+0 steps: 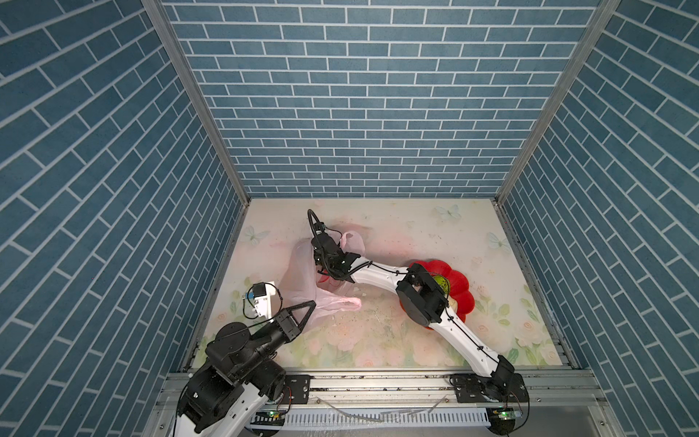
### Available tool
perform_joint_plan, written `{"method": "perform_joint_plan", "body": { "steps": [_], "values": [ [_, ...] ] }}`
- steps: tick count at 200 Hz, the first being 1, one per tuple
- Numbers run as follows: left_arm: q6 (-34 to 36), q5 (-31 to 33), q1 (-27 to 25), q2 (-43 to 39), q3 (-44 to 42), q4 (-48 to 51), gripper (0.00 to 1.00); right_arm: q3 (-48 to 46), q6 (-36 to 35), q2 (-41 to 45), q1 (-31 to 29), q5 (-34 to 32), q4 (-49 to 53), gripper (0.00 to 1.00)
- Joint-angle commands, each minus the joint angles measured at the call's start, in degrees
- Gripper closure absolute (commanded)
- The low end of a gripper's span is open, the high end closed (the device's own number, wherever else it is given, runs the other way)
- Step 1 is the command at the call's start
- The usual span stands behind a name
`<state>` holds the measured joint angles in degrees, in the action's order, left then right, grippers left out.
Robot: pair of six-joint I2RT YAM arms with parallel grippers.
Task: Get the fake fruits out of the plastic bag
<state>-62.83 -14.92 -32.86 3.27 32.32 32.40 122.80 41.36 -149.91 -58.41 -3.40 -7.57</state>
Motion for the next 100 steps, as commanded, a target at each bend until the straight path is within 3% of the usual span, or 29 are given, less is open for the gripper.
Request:
{"method": "perform_joint_plan", "body": {
  "steps": [1, 40, 75, 100],
  "values": [
    [2.7, 2.4, 0.1, -2.4, 1.7, 4.9, 1.0, -4.0, 0.6, 1.6, 1.6, 0.1, -0.8, 0.63],
    [6.1, 11.0, 0.0, -3.5, 2.3, 11.5, 1.0, -11.3, -2.1, 7.5, 2.0, 2.0, -2.8, 0.76],
    [10.2, 18.1, 0.0, -3.5, 3.6, 14.5, 1.0, -20.9, -3.7, 14.9, 2.3, 2.7, -5.0, 0.79],
    [12.4, 19.8, 0.1, -3.4, 2.6, 14.2, 1.0, -27.1, -3.8, 19.4, 2.6, 3.9, -6.2, 0.8]
  ]
}}
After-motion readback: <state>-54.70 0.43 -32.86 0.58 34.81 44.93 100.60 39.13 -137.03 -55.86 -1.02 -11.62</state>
